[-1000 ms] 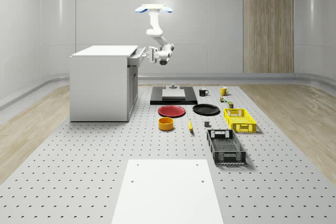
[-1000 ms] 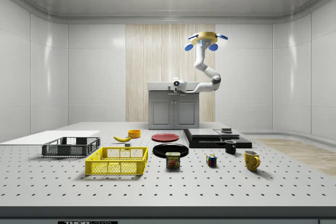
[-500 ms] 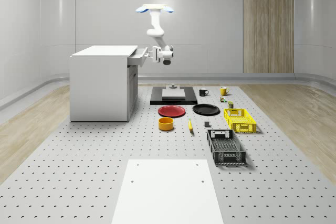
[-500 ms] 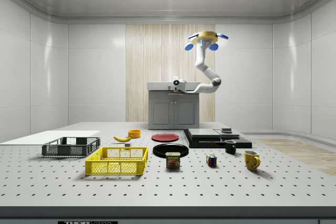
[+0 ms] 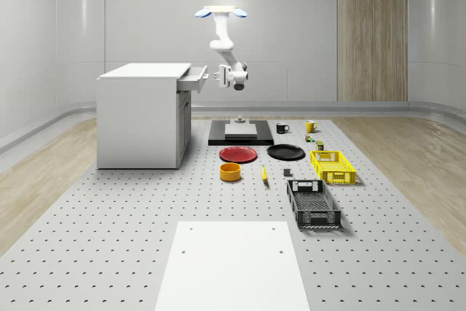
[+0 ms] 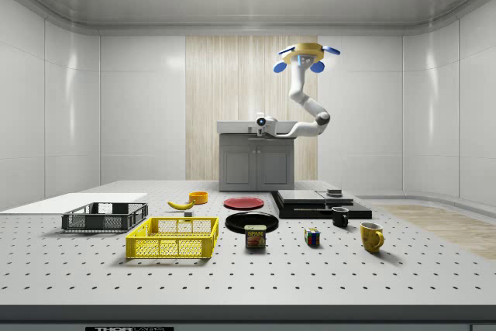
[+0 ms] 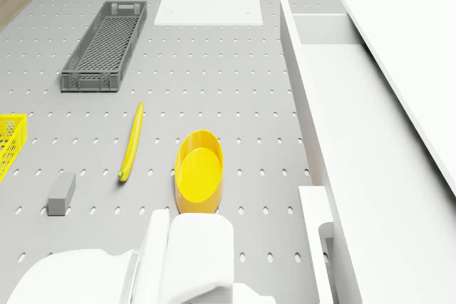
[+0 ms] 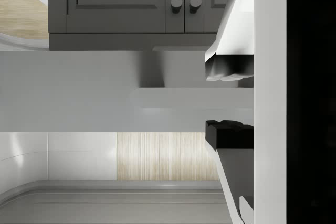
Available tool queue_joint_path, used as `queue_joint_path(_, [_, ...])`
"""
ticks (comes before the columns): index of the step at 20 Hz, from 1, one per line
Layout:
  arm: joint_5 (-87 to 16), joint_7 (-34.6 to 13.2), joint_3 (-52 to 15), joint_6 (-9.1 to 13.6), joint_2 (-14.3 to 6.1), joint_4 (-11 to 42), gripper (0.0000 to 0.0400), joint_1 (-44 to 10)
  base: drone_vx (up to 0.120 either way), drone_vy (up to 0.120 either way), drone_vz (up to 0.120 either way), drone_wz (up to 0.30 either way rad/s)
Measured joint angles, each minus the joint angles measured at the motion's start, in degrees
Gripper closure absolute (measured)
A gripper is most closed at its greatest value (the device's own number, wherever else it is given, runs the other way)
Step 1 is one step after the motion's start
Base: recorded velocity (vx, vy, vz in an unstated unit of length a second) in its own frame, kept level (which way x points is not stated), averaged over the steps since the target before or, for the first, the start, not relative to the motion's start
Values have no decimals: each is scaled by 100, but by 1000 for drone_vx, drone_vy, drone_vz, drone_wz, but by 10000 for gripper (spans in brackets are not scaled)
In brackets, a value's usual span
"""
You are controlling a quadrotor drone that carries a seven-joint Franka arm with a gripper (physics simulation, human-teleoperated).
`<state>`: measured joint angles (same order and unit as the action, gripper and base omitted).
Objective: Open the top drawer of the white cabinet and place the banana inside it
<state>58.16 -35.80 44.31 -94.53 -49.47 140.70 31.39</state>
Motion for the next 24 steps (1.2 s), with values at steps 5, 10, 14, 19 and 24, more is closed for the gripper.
queue_joint_path(5, [-68, -45, 54, -90, -87, 8, 294, 102, 0, 104, 0, 0])
queue_joint_path(10, [1945, 1140, 1189, -102, -694, 973, 293, 967, 0, 0, 0, 0])
queue_joint_path(14, [3630, 2773, 2378, 502, -1215, 1674, 293, 2341, 0, 60, 0, 0])
queue_joint_path(19, [4351, 3934, 3195, 1235, -1723, 1893, 294, 3602, 0, 120, 0, 0])
queue_joint_path(24, [4506, 4446, 3522, 1547, -2068, 1911, 295, 4216, 40, 88, 0, 0])
